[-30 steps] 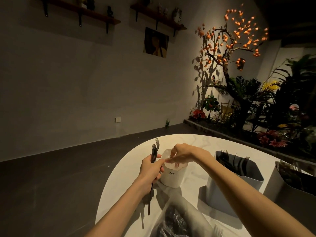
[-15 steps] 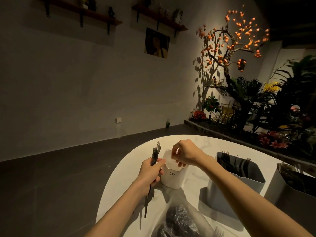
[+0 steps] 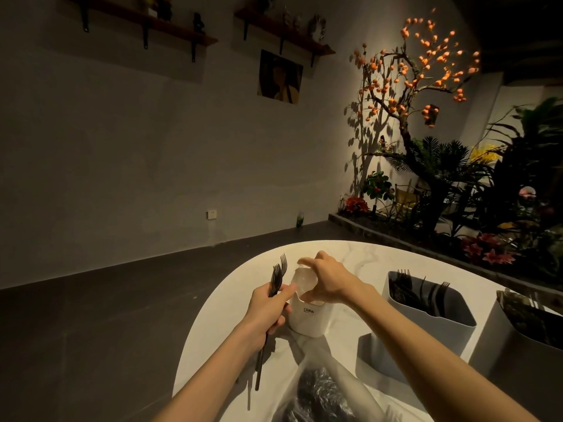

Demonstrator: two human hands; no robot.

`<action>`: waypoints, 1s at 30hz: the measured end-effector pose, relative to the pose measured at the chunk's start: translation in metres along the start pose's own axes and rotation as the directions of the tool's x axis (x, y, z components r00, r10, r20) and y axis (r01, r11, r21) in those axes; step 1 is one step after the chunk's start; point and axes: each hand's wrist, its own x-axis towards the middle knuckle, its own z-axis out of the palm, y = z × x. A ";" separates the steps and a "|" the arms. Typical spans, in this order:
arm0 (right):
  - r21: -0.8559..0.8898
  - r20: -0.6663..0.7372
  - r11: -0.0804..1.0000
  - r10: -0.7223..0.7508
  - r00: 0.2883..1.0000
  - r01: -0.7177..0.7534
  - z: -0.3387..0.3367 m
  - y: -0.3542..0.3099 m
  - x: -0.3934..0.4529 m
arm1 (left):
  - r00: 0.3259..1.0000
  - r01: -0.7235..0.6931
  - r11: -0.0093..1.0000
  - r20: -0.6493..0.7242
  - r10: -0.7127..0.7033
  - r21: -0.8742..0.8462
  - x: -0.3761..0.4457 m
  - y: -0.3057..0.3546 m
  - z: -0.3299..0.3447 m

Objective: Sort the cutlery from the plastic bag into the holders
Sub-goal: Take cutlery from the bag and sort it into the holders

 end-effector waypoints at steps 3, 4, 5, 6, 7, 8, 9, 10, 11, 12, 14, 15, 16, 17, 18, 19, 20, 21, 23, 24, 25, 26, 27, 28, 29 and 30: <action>-0.019 -0.058 1.000 -0.018 0.998 0.017 0.003 0.001 -0.003 | 1.000 -0.008 1.000 -0.005 0.008 0.018 -0.001 0.001 -0.001; -0.031 -0.074 0.999 -0.027 0.997 0.025 0.002 0.001 -0.004 | 1.000 -0.013 1.000 -0.005 0.013 0.020 -0.001 0.001 -0.001; -0.045 -0.085 0.999 -0.034 0.996 0.031 0.001 0.001 -0.005 | 1.000 -0.016 1.000 -0.006 0.016 0.022 -0.001 0.001 -0.002; -0.057 -0.095 0.998 -0.042 0.995 0.036 0.000 0.001 -0.006 | 1.000 -0.015 1.000 -0.006 0.015 0.023 0.000 0.001 -0.003; -0.070 -0.102 0.996 -0.055 0.993 0.048 -0.002 0.001 -0.007 | 1.000 -0.010 1.000 -0.006 0.010 0.023 0.001 0.001 -0.003; -0.081 -0.099 0.994 -0.077 0.992 0.069 -0.003 0.001 -0.007 | 1.000 -0.004 1.000 -0.006 0.004 0.024 0.001 0.001 -0.003; -0.086 -0.086 0.992 -0.102 0.991 0.095 -0.005 0.000 -0.008 | 1.000 0.001 1.000 -0.005 -0.001 0.025 0.001 0.001 -0.003; -0.082 -0.068 0.989 -0.128 0.989 0.122 -0.006 -0.001 -0.008 | 1.000 0.003 1.000 -0.007 -0.003 0.025 0.001 0.001 -0.003; -0.066 -0.053 0.987 -0.148 0.988 0.144 -0.008 -0.001 -0.008 | 1.000 0.005 1.000 -0.008 -0.005 0.024 0.001 0.001 -0.002; -0.033 -0.046 0.988 -0.151 0.988 0.149 -0.011 -0.001 -0.008 | 1.000 0.006 1.000 -0.006 -0.006 0.021 0.000 0.001 -0.002; 0.064 -0.063 0.992 -0.109 0.992 0.113 -0.019 0.002 -0.008 | 1.000 0.008 1.000 0.004 -0.008 0.013 0.000 0.001 -0.002; 0.089 -0.073 0.992 -0.083 0.994 0.090 -0.024 0.004 -0.008 | 1.000 0.009 1.000 0.008 -0.009 0.010 -0.001 0.001 -0.002; 0.079 -0.077 0.994 -0.063 0.995 0.069 -0.027 0.006 -0.007 | 1.000 0.012 1.000 0.008 -0.012 0.008 -0.001 0.001 -0.002; 0.046 -0.075 0.998 -0.037 0.997 0.041 -0.031 0.008 -0.007 | 1.000 0.014 1.000 0.007 -0.014 0.008 -0.002 0.001 -0.002; 0.008 -0.061 1.000 -0.005 0.998 0.005 -0.032 0.010 -0.007 | 1.000 0.017 1.000 0.004 -0.017 0.011 -0.002 0.001 -0.002; -0.026 -0.022 0.999 0.029 0.999 -0.029 -0.034 0.012 -0.008 | 1.000 0.020 1.000 0.002 -0.020 0.015 -0.002 0.002 -0.002; -0.041 0.039 0.998 0.049 0.998 -0.048 -0.033 0.012 -0.008 | 1.000 0.023 1.000 0.001 -0.023 0.017 -0.003 0.003 -0.002; -0.026 0.108 0.998 0.056 0.993 -0.053 -0.031 0.013 -0.008 | 1.000 0.024 1.000 0.003 -0.024 0.018 -0.004 0.003 -0.002; 0.086 0.179 0.995 0.030 0.983 -0.046 -0.025 0.014 -0.009 | 1.000 0.018 1.000 0.000 -0.018 0.023 -0.007 0.005 -0.002; 0.148 0.164 0.988 0.023 0.986 -0.048 -0.023 0.014 -0.011 | 1.000 0.011 1.000 -0.015 -0.011 0.028 -0.009 0.006 -0.001; 0.188 0.120 0.981 0.033 0.992 -0.055 -0.024 0.015 -0.014 | 0.999 -0.003 0.999 -0.038 0.004 0.040 -0.011 0.008 0.001; 0.207 0.045 0.977 0.047 0.998 -0.056 -0.027 0.017 -0.016 | 0.997 -0.023 0.999 -0.070 0.026 0.049 -0.014 0.010 0.002; 0.211 -0.040 0.976 0.058 0.998 -0.049 -0.031 0.019 -0.019 | 0.994 -0.041 0.998 -0.099 0.045 0.042 -0.018 0.014 0.002; 0.223 -0.108 0.974 0.063 0.992 -0.038 -0.036 0.022 -0.022 | 0.993 -0.052 0.999 -0.107 0.052 0.006 -0.022 0.019 0.002; 0.247 -0.153 0.969 0.061 0.986 -0.022 -0.044 0.022 -0.029 | 0.995 -0.060 0.997 -0.082 0.056 -0.050 -0.027 0.027 0.001; 0.285 -0.174 0.958 0.045 0.984 0.007 -0.051 0.020 -0.036 | 0.998 -0.064 0.992 -0.019 0.063 -0.111 -0.032 0.034 0.000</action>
